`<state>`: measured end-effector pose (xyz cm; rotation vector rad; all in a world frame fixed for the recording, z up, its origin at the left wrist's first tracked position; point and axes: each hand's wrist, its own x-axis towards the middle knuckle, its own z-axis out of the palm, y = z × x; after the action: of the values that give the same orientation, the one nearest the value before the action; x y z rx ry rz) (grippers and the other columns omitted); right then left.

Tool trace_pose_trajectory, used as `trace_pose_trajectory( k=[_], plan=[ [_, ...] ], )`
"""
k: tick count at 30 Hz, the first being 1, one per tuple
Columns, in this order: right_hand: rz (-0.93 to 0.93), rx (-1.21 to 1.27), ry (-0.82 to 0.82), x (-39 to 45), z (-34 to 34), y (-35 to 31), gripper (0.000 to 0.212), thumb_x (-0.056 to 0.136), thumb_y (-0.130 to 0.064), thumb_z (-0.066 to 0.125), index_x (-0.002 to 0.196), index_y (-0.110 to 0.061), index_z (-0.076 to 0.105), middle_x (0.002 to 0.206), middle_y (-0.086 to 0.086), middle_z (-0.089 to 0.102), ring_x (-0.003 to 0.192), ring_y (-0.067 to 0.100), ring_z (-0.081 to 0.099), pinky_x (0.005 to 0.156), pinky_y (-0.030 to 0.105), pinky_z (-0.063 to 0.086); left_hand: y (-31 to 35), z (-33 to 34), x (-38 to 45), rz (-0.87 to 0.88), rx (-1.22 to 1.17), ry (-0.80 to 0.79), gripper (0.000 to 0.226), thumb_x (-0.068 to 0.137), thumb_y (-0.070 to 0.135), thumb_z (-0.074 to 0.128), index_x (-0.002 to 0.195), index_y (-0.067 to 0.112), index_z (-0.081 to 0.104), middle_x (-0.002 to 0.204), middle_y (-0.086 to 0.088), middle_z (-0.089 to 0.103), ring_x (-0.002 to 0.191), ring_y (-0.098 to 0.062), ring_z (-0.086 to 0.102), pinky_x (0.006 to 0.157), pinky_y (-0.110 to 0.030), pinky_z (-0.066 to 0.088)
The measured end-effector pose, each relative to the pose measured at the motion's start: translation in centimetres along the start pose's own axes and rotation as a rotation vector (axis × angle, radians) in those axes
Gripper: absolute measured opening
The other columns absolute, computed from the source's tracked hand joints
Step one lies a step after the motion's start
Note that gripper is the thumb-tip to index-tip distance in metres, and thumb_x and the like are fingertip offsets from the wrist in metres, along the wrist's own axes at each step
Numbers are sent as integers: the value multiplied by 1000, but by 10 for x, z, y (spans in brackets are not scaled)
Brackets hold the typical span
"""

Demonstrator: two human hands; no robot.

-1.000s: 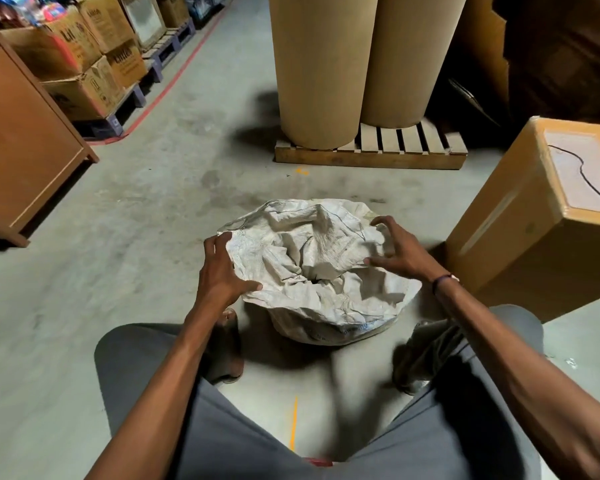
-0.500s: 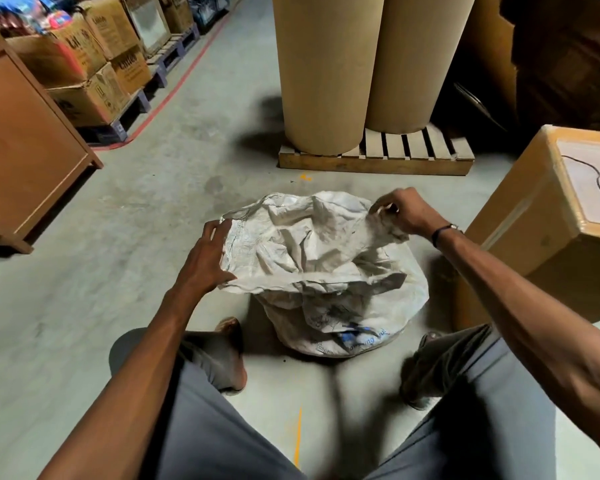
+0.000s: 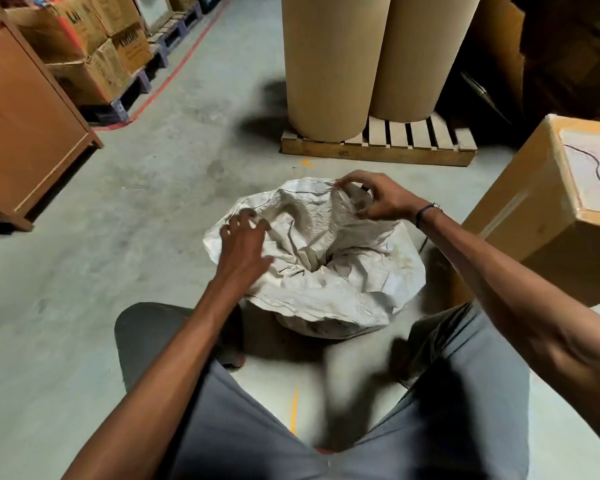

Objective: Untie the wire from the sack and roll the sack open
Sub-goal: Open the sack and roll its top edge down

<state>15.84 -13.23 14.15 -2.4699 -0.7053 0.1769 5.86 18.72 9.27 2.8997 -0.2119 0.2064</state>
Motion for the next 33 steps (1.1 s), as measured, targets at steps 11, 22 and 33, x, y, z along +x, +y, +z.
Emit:
trace_pose_trajectory(
  k=[11, 22, 33],
  plan=[
    [-14, -112, 43, 31, -4, -10, 47, 83, 11, 69, 120, -16, 79, 131, 8, 72, 117, 18, 64, 101, 34, 51, 80, 78, -53, 257, -15, -677, 93, 76, 47, 81, 156, 34, 34, 146, -3, 55, 140, -27, 46, 115, -62, 22],
    [275, -309, 8, 27, -18, 33, 75, 76, 3, 82, 146, -14, 60, 143, 19, 61, 130, 40, 54, 104, 43, 44, -10, 16, 2, 225, 136, -1367, 89, 69, 32, 88, 150, 32, 50, 130, 6, 61, 112, -9, 54, 79, -11, 43],
    [141, -86, 293, 28, 0, 23, 35, 79, 3, 82, 112, -10, 78, 121, 18, 72, 112, 34, 64, 97, 50, 52, 31, 85, 14, 117, -135, -131, 52, 81, 33, 77, 128, 23, 57, 131, -6, 51, 119, -28, 54, 87, -44, 47]
  ],
)
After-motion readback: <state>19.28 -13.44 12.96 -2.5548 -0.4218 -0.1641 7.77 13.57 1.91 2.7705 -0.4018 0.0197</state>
